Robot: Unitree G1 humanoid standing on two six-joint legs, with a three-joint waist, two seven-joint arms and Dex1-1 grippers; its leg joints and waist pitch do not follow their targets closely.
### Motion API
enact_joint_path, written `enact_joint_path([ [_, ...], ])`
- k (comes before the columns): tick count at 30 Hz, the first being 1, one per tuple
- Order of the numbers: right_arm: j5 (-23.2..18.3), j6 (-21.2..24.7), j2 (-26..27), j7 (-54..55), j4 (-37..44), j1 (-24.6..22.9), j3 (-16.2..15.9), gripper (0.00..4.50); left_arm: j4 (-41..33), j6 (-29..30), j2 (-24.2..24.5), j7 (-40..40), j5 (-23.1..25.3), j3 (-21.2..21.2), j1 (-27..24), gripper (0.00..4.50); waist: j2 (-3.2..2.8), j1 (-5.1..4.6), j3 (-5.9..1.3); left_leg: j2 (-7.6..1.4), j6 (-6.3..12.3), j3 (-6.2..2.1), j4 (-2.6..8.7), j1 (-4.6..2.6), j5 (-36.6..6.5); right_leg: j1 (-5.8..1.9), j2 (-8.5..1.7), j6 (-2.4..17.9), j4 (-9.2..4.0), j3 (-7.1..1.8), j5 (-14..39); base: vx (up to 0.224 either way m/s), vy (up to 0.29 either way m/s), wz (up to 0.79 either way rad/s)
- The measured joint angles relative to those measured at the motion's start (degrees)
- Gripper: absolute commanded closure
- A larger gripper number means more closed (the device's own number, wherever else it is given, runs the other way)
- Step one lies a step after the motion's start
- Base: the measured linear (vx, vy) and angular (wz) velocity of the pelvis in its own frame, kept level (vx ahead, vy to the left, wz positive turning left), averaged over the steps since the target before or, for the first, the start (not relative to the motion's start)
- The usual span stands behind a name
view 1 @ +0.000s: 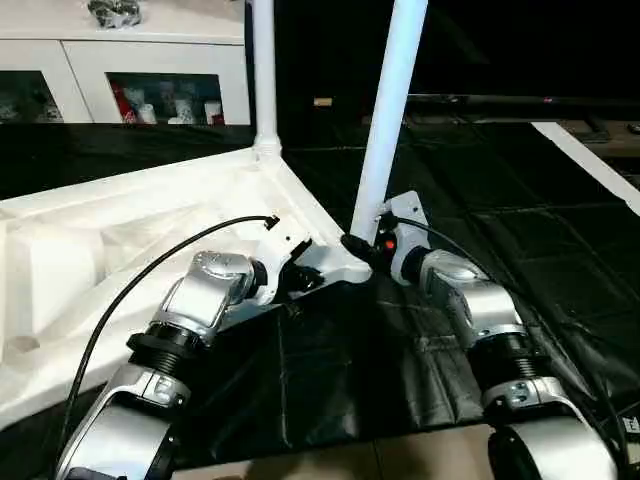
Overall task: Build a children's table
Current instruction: Rotate leg to tighten
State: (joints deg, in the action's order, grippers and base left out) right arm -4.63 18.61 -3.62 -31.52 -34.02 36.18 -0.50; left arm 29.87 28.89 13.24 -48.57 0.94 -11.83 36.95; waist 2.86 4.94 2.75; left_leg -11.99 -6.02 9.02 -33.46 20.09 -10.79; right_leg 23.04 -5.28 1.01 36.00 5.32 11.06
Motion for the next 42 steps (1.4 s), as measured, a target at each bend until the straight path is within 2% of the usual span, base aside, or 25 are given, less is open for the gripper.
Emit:
enact_joint_path([
  [2, 0.0, -0.4, 0.0, 0.0, 0.0, 0.0, 0.0, 1.38, -0.3, 0.0, 0.1, 0.0, 0.0, 0.0, 0.0, 4.50, 0.00, 0.03, 0.00, 0.00, 0.05, 0.11, 0.13, 0.02, 0.0, 0.02, 0.00, 0.0, -0.15, -0.02, 0.0, 0.000, 0.000, 0.00],
  [4, 0.0, -1.1, 0.3, -0.4, 0.0, -0.2, 0.0, 1.34, -0.7, -0.1, 0.6, -0.1, 0.0, -0.4, -0.2, 4.50, -0.01, -0.02, 0.01, 0.00, 0.05, 0.18, 0.19, 0.00, 0.0, 0.03, 0.00, 0.0, -0.18, -0.02, 0.0, 0.000, 0.000, 0.00],
  [7, -0.1, -2.7, -0.8, -4.5, 0.3, -1.4, -0.3, 0.92, -1.8, -1.2, 2.4, -1.8, 0.0, -1.1, -0.8, 4.50, -0.06, -0.04, 0.05, -0.04, 0.03, 0.21, 0.28, -0.02, 0.0, 0.06, 0.03, 0.0, -0.19, -0.01, 0.0, 0.000, 0.000, 0.00],
  [17, -5.1, -3.6, -11.5, -28.0, 6.1, -6.2, -4.4, 0.01, -3.3, -11.9, 11.4, -15.2, -0.3, -4.5, -3.0, 4.50, -0.30, 0.30, 0.21, -0.05, 0.04, 0.19, 0.28, 0.00, 0.0, 0.05, 0.03, 0.0, -0.25, 0.02, 0.0, 0.000, 0.000, 0.00],
  [19, -5.8, -3.6, -13.5, -32.1, 6.8, -7.0, -4.7, 0.01, -3.3, -14.3, 12.9, -18.6, -1.0, -4.9, -3.7, 4.50, -0.27, 0.60, 0.22, -0.06, 0.05, 0.19, 0.27, -0.02, 0.0, 0.04, 0.02, 0.0, -0.26, 0.03, 0.0, 0.000, 0.000, 0.00],
  [23, -6.9, -3.1, -18.0, -41.6, 9.0, -7.5, -8.6, 0.01, -3.9, -18.4, 15.5, -25.4, -1.4, -7.0, -4.2, 4.50, -0.26, 1.72, 0.23, -0.11, 0.07, 0.21, 0.13, -0.03, 0.0, 0.06, 0.00, 0.0, -0.24, 0.09, 0.0, 0.000, 0.000, 0.00],
  [29, -6.9, -5.0, -19.6, -49.1, 9.0, -7.5, -10.9, 0.01, -4.4, -23.2, 17.8, -31.2, -1.2, -9.4, -4.5, 4.50, -0.22, 2.57, 0.22, -0.33, 0.09, 0.50, -0.10, -0.07, 0.0, -0.01, -0.03, 0.1, -0.14, 0.09, 0.0, 0.000, 0.000, 0.00],
  [34, -7.0, -6.8, -19.6, -51.7, 7.0, -6.5, -12.0, 0.55, -5.0, -25.4, 17.7, -32.9, -1.2, -10.5, -4.8, 4.50, -0.16, 3.39, 0.20, -0.51, 0.08, 0.72, -0.13, -0.07, 0.0, 0.00, -0.03, 0.1, -0.10, 0.10, 0.0, 0.000, 0.000, 0.00],
  [39, -6.9, -7.5, -19.1, -52.8, 4.2, -5.1, -13.0, 0.82, -5.0, -26.3, 17.8, -33.3, -1.1, -10.6, -4.9, 4.50, -0.12, 3.41, 0.18, -0.52, 0.08, 0.74, -0.16, -0.06, 0.0, 0.00, -0.02, 0.0, -0.09, 0.11, 0.0, 0.000, 0.000, 0.00],
  [42, -6.9, -8.1, -18.6, -53.0, 3.5, -4.7, -13.1, 1.16, -5.0, -26.7, 17.8, -33.3, -1.1, -10.6, -4.9, 4.50, -0.10, 3.48, 0.18, -0.52, 0.08, 0.74, -0.16, -0.05, 0.0, 0.01, -0.02, 0.0, -0.09, 0.11, 0.0, 0.000, 0.000, 0.00],
])
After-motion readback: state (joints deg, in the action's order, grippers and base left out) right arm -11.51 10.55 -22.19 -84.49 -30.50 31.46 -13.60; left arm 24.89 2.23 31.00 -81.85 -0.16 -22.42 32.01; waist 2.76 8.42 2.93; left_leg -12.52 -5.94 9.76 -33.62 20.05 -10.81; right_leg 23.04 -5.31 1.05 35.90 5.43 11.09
